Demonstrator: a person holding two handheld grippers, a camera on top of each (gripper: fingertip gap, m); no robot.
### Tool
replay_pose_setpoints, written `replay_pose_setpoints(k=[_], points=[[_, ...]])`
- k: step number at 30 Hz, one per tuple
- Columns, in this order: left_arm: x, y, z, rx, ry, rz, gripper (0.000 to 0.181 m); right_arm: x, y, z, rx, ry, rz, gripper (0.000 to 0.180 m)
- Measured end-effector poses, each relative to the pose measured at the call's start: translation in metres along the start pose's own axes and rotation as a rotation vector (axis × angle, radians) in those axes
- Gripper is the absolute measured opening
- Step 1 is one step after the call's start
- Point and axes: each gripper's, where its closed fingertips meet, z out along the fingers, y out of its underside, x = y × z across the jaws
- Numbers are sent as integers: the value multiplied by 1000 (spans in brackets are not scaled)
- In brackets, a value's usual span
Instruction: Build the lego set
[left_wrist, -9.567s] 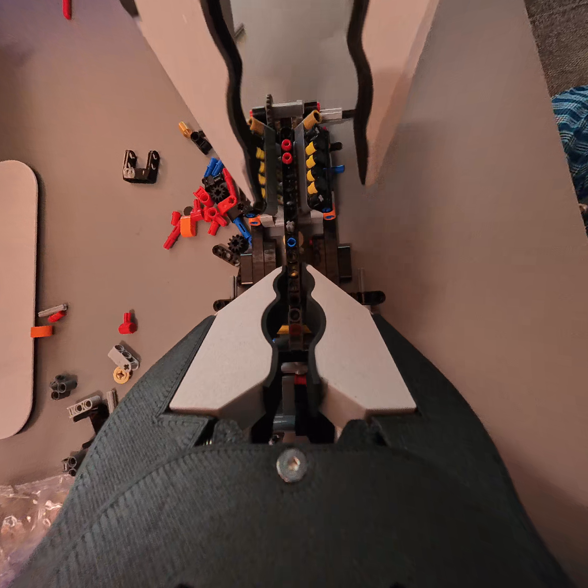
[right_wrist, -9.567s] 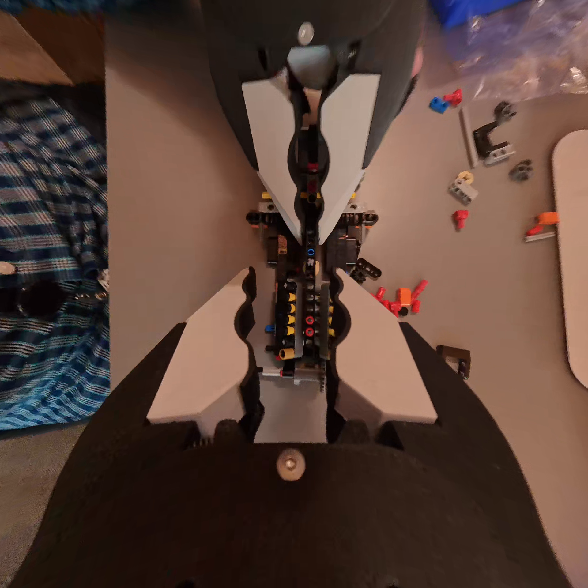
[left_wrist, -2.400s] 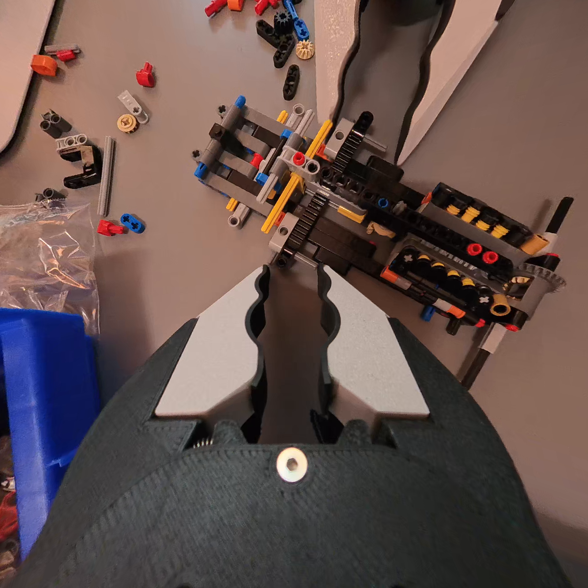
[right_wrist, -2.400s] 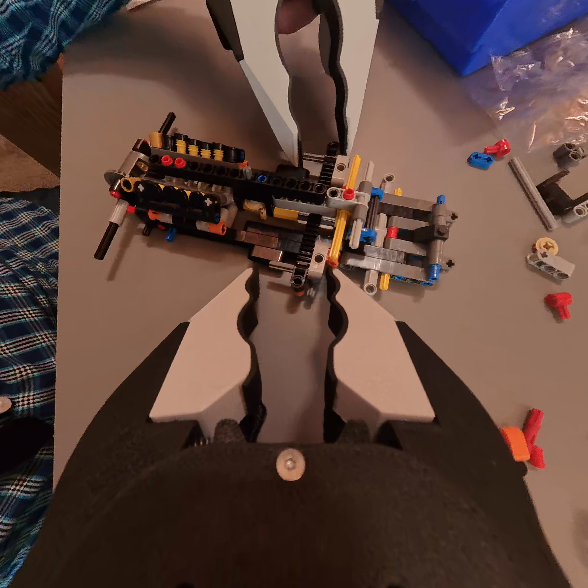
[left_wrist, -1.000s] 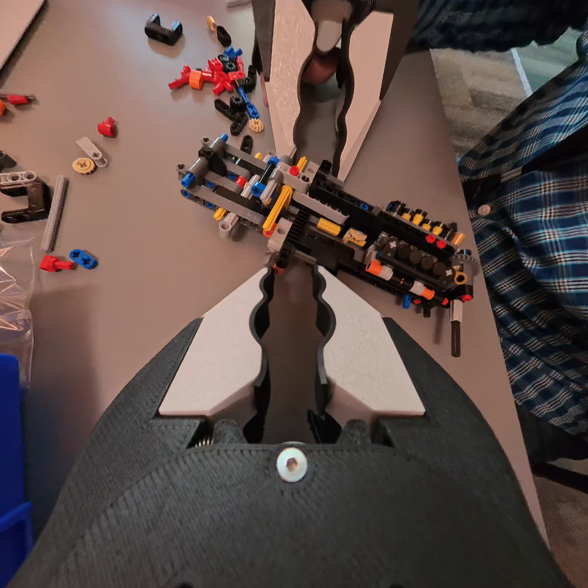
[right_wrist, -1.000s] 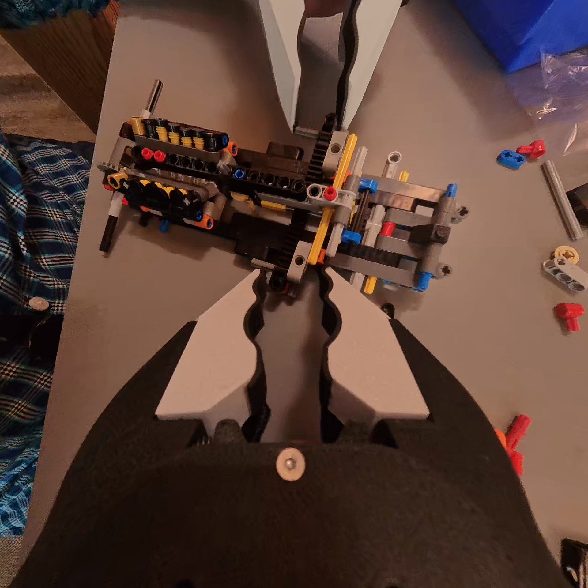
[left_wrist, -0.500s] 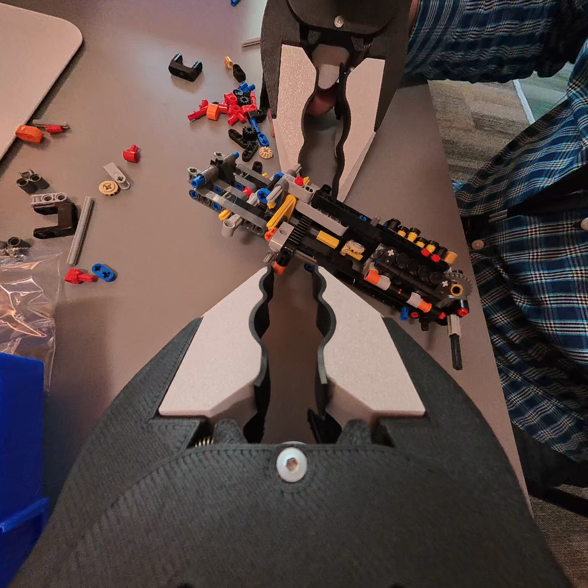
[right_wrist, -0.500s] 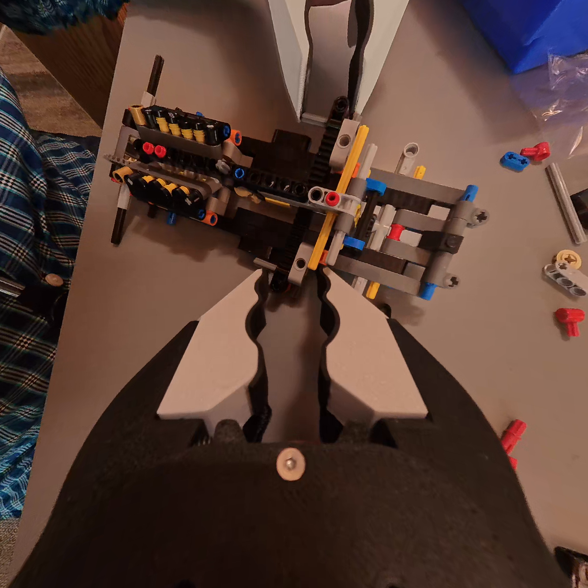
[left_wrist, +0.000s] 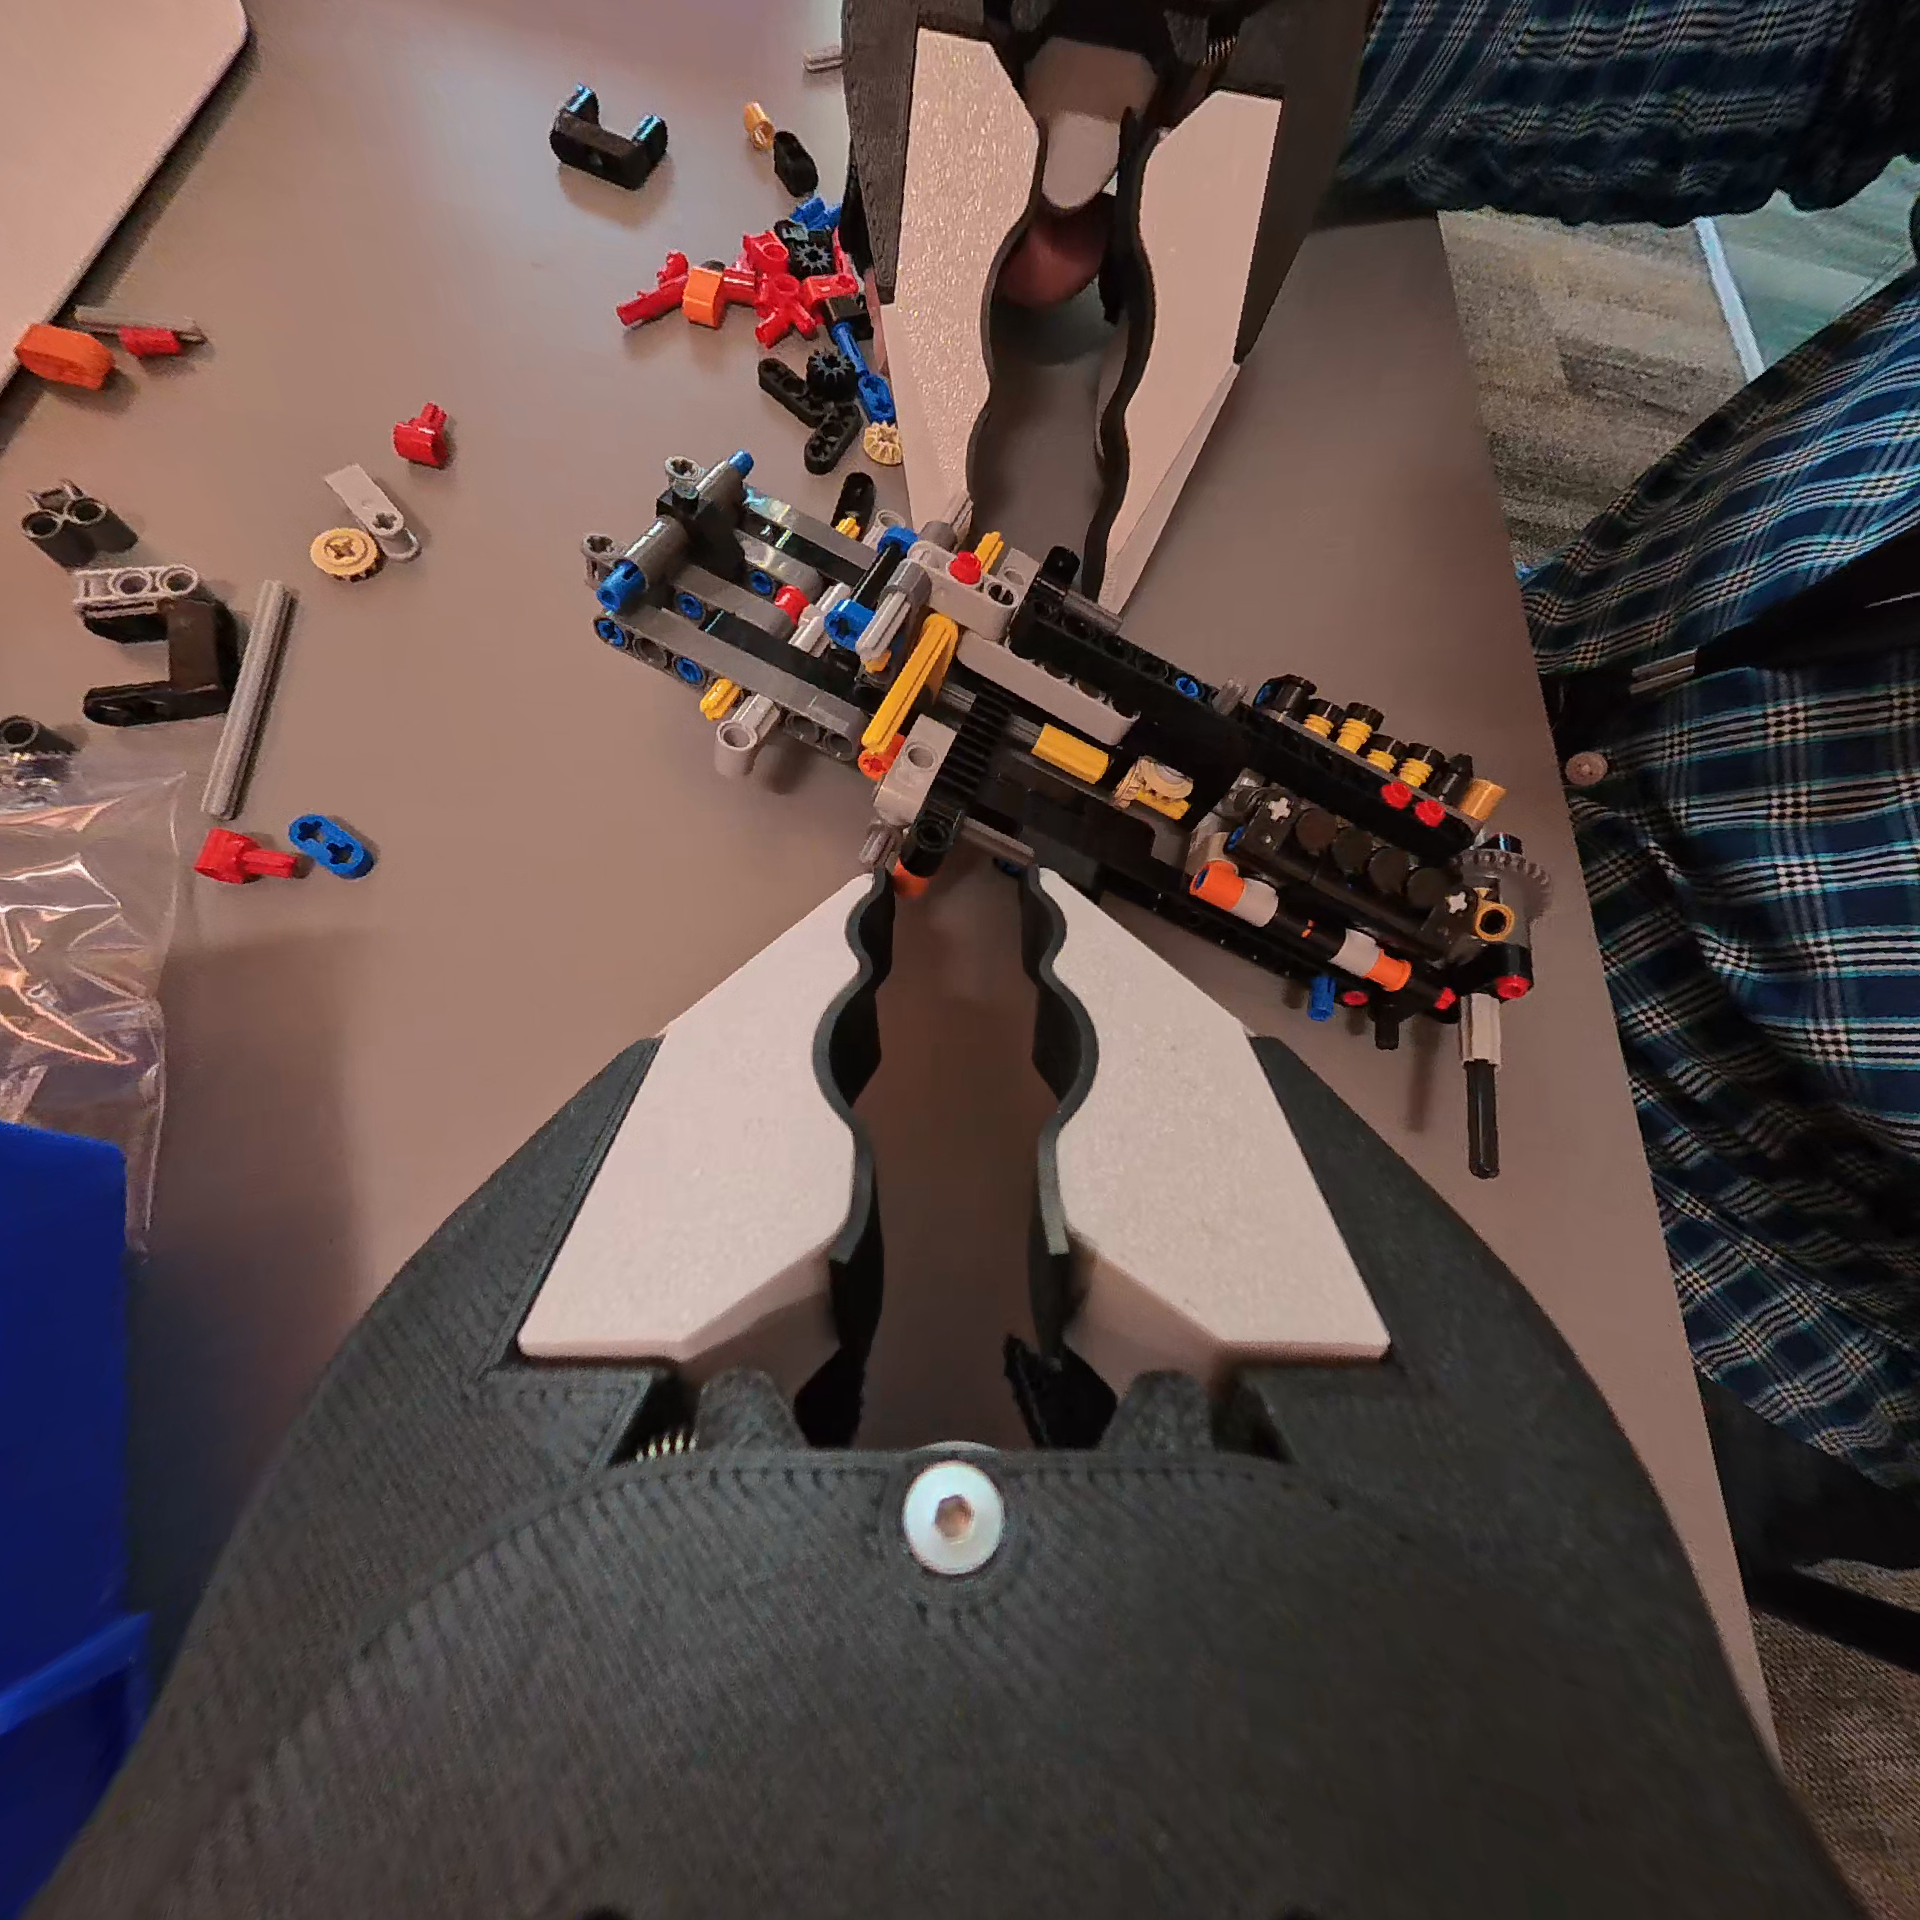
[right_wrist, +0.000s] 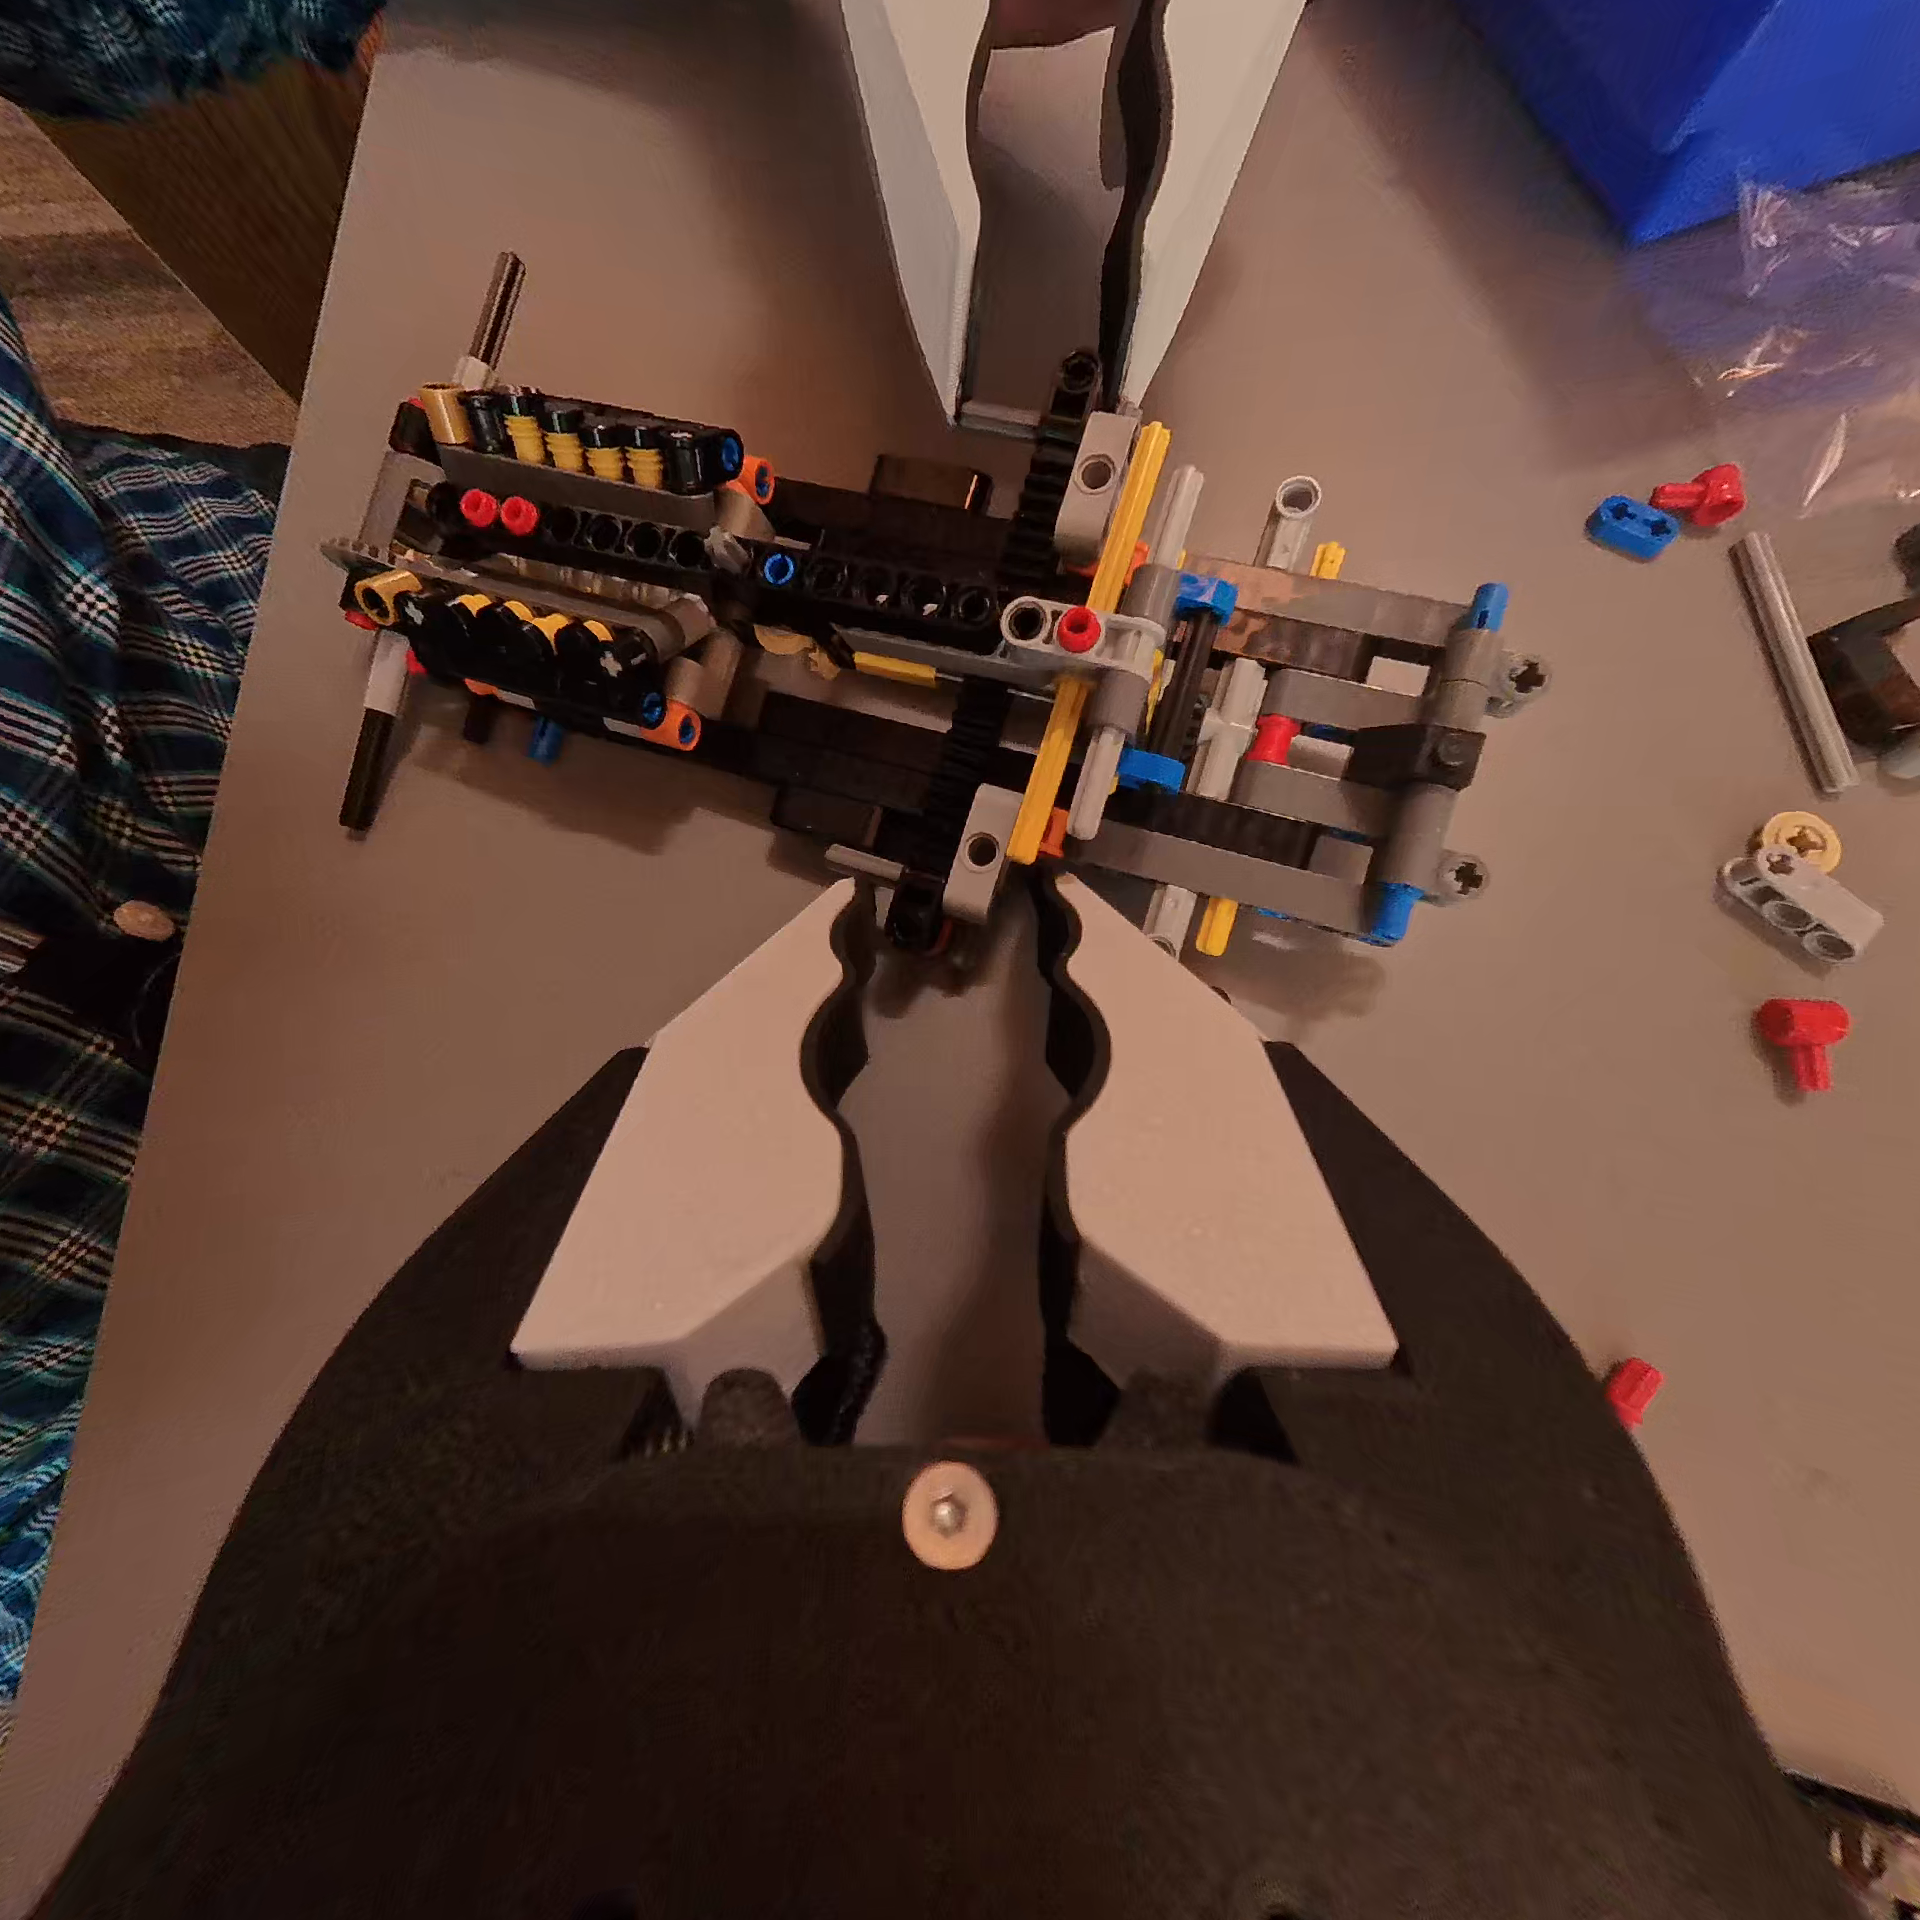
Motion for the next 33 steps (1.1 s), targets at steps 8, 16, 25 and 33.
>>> replay_pose_setpoints(k=[8, 16, 25, 33], points=[[0, 0, 0, -2, -1, 4, 22, 1, 0, -1, 1, -10, -1, 29], [-1, 8, 3, -34, 5, -1, 22, 2, 0, 0, 2, -1, 3, 29], [1, 23, 10, -87, 29, 0, 16, 1, 0, -1, 8, 14, -19, 33], [-10, 22, 5, -69, -30, 33, 26, -5, 0, -15, 38, 58, -6, 41]])
